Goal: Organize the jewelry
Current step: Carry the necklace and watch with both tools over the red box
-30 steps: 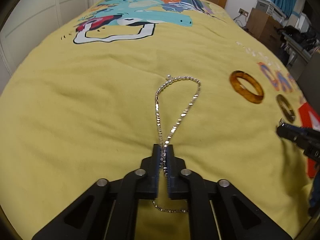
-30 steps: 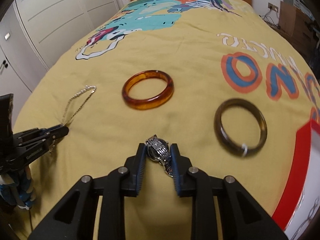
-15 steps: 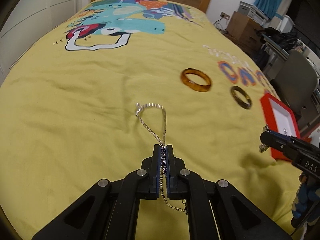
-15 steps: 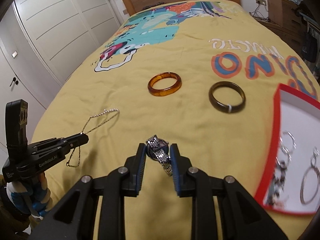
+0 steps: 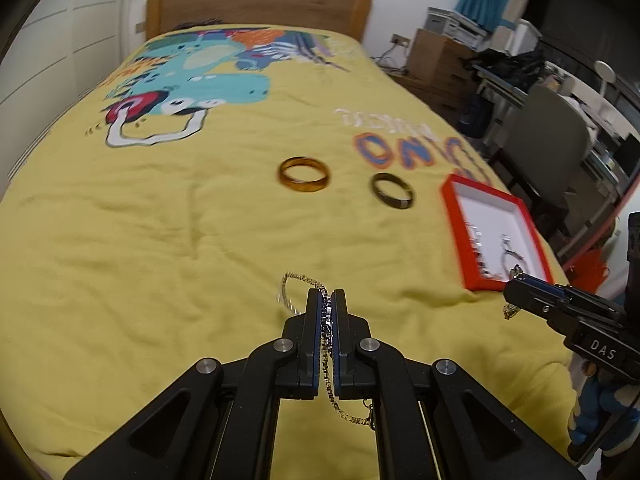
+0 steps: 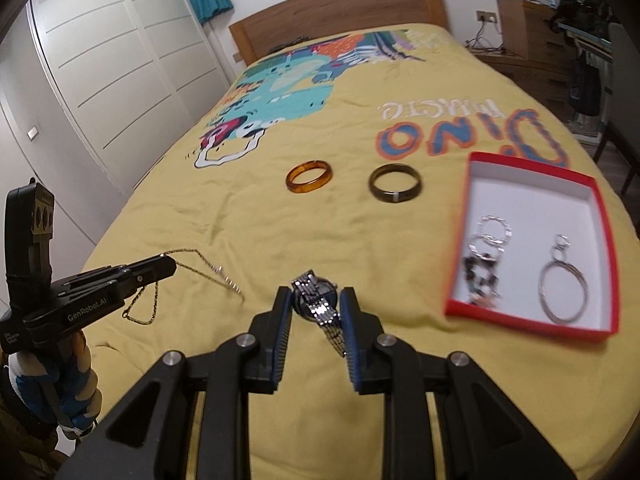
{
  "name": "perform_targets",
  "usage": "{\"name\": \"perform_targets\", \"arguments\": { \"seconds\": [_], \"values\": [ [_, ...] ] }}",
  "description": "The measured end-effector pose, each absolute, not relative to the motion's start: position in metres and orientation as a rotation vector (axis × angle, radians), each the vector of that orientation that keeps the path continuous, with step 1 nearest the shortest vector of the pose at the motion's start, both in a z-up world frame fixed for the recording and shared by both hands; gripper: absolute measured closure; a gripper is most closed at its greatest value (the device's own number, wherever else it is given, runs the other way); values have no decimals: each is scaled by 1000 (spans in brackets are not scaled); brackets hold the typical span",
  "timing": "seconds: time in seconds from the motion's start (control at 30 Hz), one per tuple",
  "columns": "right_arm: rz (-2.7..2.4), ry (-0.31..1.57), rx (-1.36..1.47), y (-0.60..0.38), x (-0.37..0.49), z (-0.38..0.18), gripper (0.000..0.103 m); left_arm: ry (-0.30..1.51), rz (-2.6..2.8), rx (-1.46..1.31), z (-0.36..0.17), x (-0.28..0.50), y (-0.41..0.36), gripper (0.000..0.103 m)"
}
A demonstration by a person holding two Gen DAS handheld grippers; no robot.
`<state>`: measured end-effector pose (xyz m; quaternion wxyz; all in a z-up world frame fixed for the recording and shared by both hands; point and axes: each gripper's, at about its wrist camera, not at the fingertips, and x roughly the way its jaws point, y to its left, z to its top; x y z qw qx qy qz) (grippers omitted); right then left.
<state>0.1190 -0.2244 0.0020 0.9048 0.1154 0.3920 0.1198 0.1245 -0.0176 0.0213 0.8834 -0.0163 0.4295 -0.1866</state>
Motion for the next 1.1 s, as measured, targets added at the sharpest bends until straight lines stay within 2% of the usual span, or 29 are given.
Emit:
{"name": "perform_targets", "arguments": {
  "seconds": [0.4, 0.7, 0.87, 1.1],
  "values": [
    [115, 750, 267, -308, 80, 20, 81, 840, -564, 4, 62, 121, -113, 99],
    [22, 755, 292, -378, 102, 12, 81, 824, -711, 35, 76, 161, -211, 99],
    [0, 778, 317, -407, 133, -6, 80, 833, -745, 48, 69, 198, -261, 99],
    [-16, 817, 291, -433, 185, -27, 80, 913, -740, 60, 26, 252, -313, 99]
  ]
}}
